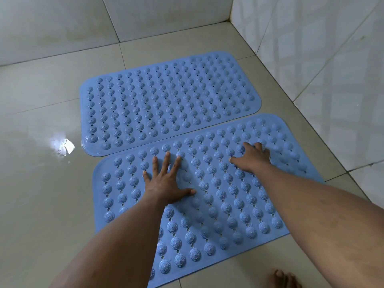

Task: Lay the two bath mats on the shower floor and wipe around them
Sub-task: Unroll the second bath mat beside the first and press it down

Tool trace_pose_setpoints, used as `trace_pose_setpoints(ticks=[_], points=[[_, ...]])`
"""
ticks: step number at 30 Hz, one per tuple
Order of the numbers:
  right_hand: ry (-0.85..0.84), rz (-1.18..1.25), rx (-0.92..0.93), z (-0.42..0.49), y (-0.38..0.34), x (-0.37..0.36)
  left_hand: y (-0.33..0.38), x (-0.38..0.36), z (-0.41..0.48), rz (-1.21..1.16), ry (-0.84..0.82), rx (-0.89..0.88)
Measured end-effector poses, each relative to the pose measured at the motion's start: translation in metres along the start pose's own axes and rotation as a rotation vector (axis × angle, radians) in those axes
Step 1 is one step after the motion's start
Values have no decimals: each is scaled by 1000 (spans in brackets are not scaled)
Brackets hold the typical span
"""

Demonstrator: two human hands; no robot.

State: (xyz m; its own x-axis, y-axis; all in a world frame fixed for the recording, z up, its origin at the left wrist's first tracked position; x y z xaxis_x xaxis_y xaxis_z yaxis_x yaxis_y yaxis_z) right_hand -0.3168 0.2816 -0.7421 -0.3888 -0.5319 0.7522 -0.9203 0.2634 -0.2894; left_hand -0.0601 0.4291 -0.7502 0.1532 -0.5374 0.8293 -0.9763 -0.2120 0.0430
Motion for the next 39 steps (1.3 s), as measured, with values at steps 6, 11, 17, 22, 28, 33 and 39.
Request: trace_pose_setpoints(ticks=[6, 11, 17, 22, 28, 33, 39], points=[[16, 66, 27, -2, -4, -3, -5, -4, -2, -2, 11, 33], [12, 77, 52, 0, -7, -4, -9, -7, -2, -5, 1, 39], [-3, 45, 50, -1, -8, -5, -13, -6, 0, -4, -13, 26], [-12, 31, 75, -5, -3, -6, -18, -3, 2, -14, -31, 20], [-30, 54, 54, -9, -6, -6, -23, 2, 5, -5, -66, 13], [-36, 60, 56, -12, -5, -7, -23, 2, 5, -18, -34, 9], [169, -32, 219, -11, 3, -3, 2, 7, 6, 55, 205, 6]])
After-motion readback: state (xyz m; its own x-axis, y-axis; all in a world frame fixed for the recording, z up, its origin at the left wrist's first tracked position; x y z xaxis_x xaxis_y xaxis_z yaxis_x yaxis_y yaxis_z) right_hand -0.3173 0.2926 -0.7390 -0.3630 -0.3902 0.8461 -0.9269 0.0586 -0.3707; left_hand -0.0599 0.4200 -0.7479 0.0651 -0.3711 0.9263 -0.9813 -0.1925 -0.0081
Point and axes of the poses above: each hand's wrist, its own z-axis towards the middle knuckle, its own x-axis out of the back of the hand, y = z × x, the point moved 2 cm from there along z, towards the middle knuckle, and after that the axes turned 12 degrees about z, right-handed, at the moved point
